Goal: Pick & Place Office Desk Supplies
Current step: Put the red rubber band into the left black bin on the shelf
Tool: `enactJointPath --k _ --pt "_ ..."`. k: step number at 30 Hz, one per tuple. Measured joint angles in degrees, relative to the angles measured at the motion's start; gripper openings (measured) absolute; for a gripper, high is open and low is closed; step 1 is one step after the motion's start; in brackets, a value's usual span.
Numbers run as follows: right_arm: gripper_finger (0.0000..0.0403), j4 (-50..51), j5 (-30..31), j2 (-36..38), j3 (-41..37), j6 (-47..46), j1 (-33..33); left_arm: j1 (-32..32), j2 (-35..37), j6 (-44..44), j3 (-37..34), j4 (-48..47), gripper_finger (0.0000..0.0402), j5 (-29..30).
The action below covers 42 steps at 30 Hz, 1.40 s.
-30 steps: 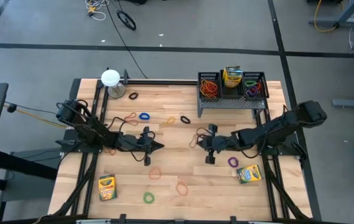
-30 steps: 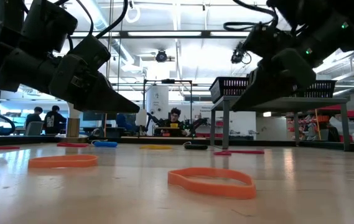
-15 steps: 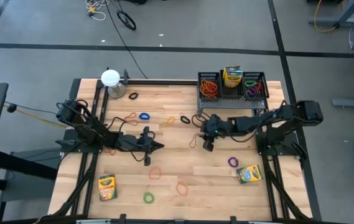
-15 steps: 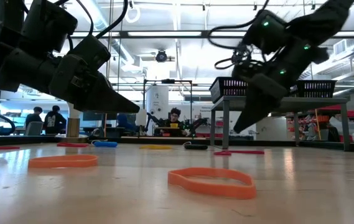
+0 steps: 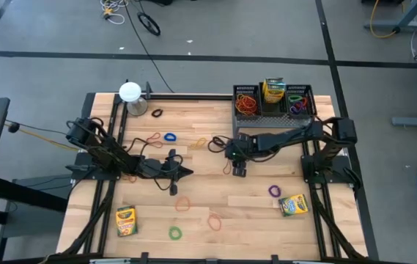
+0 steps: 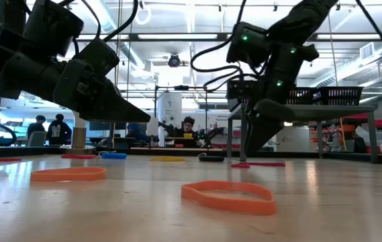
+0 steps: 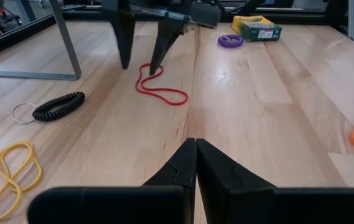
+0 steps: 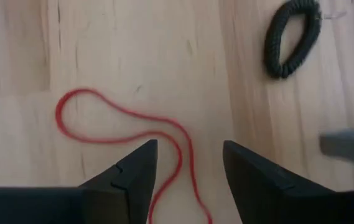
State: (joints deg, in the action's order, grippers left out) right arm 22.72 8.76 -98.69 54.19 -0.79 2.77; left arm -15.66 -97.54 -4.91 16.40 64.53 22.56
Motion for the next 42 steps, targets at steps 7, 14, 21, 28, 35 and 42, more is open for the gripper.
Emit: enactJointPath --k 7,14,21,28,35,42 --pt "0.0185 1.59 -2.72 -2.89 0.96 2.14 2.18 0.0 0.0 -0.02 0.02 0.05 0.0018 -0.08" --pt "0.0144 1.62 -6.02 -3.61 0.9 2.19 3.32 0.0 0.0 -0.02 0.02 0.07 0.0018 -0.08" --pt "0.0054 1.32 -7.04 -3.65 0.86 2.81 2.11 0.0 0.0 -0.02 0.02 0.02 0.0018 -0.1" --pt "0.0008 1.42 -3.94 -3.44 0.77 3.21 -0.81 0.0 0.0 -0.02 0.02 0.02 0.0018 -0.08" --pt "0.0004 2.35 -4.86 0.44 0.57 2.89 -5.22 0.0 0.0 -0.02 0.02 0.02 0.0018 -0.1" --pt "0.0003 3.3 0.51 8.3 0.57 1.67 -8.97 0.0 0.0 -0.02 0.02 0.04 0.0018 -0.08"
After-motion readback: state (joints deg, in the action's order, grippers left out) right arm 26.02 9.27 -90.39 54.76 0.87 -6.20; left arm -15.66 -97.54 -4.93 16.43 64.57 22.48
